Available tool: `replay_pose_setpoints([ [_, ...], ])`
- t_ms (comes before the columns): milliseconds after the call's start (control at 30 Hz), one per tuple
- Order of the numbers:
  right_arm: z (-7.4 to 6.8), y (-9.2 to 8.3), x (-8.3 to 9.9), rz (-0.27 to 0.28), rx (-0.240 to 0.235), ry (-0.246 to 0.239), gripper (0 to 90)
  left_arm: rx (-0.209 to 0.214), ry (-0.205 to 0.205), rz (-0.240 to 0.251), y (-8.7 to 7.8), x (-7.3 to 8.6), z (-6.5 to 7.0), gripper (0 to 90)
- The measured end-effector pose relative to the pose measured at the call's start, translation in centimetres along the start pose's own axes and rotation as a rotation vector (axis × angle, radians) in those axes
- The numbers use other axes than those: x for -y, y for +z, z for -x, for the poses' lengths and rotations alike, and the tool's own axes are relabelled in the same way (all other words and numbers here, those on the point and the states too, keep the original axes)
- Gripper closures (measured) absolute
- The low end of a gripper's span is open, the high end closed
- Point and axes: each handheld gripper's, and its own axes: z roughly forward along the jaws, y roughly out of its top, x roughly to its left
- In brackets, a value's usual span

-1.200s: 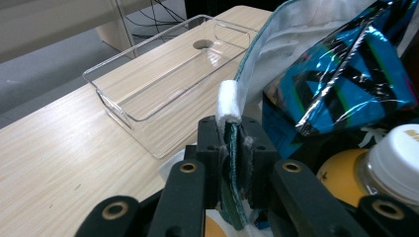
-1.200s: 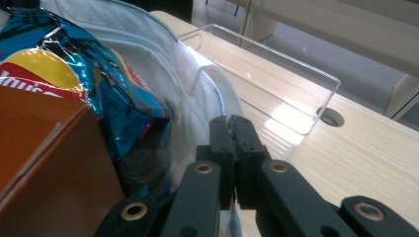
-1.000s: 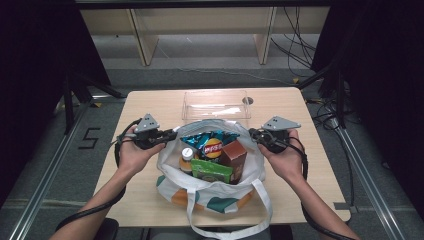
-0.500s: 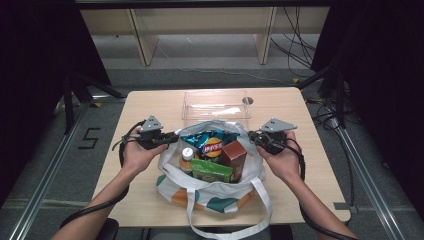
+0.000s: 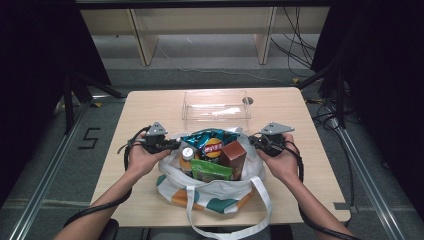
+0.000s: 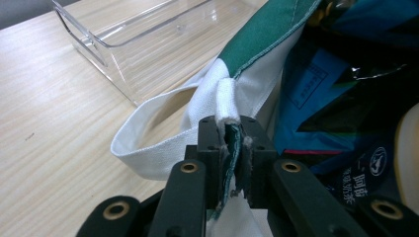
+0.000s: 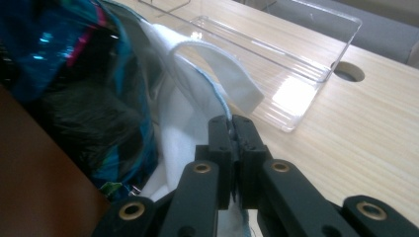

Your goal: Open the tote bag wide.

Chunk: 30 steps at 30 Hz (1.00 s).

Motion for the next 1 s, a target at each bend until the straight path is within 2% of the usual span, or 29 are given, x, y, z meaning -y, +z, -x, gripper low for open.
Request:
replay_pose_setpoints([
  [67, 0.1, 0.1, 0.2, -0.014, -0.012, 0.018, 88.5, 0.002, 0.001, -0.006, 0.2, 0.1, -0.1, 80.7],
  [167, 0.2, 0.3, 0.3, -0.005, -0.005, 0.008, 88.6, 0.003, -0.004, -0.008, 0.4, 0.2, -0.1, 80.7],
  [300, 0.2, 0.7, 0.6, -0.025, -0.012, 0.026, 88.6, 0.016, -0.006, -0.016, 0.6, 0.3, -0.2, 80.7],
  [400, 0.4, 0.8, 0.8, -0.040, -0.016, 0.015, 88.6, 0.005, 0.005, -0.016, 0.6, 0.3, -0.2, 80.7],
  [433, 0.3, 0.9, 0.8, -0.040, -0.023, 0.043, 88.6, 0.010, 0.004, -0.015, 0.7, 0.3, -0.2, 80.8],
  [467, 0.4, 1.0, 0.9, -0.026, -0.015, 0.026, 88.6, 0.006, -0.005, -0.017, 0.7, 0.4, -0.1, 80.8],
  [500, 0.3, 1.0, 1.0, -0.042, -0.019, 0.035, 88.6, 0.004, 0.008, -0.021, 0.8, 0.4, -0.2, 80.8],
  [533, 0.3, 1.0, 1.0, -0.053, -0.024, 0.026, 88.6, 0.004, 0.009, -0.022, 0.8, 0.4, -0.2, 80.7],
  [600, 0.3, 1.2, 1.1, -0.050, -0.026, 0.038, 88.7, 0.011, 0.002, -0.019, 0.8, 0.4, -0.3, 80.7],
  [700, 0.4, 1.2, 1.2, -0.074, -0.037, 0.050, 88.6, 0.010, 0.012, -0.024, 0.9, 0.4, -0.2, 80.8],
  [767, 0.4, 1.4, 1.3, -0.064, -0.034, 0.052, 88.6, 0.007, 0.006, -0.027, 1.0, 0.5, -0.1, 80.7],
  [800, 0.2, 1.3, 1.4, -0.078, -0.040, 0.086, 88.6, 0.008, 0.007, -0.028, 1.0, 0.6, -0.1, 80.7],
  [833, 0.5, 1.5, 1.5, -0.062, -0.039, 0.050, 88.6, 0.007, 0.006, -0.030, 1.0, 0.6, -0.1, 80.8],
  [900, 0.5, 1.4, 1.4, -0.063, -0.042, 0.057, 88.4, 0.003, 0.026, -0.024, 0.9, 0.5, -0.1, 80.6],
  [933, 0.5, 1.3, 1.3, -0.066, -0.045, 0.061, 87.8, 0.002, 0.012, -0.018, 0.8, 0.5, 0.0, 80.4],
  [1000, 0.5, 1.2, 1.3, -0.057, -0.039, 0.070, 85.5, -0.003, 0.030, -0.008, 0.6, 0.5, 0.0, 79.4],
])
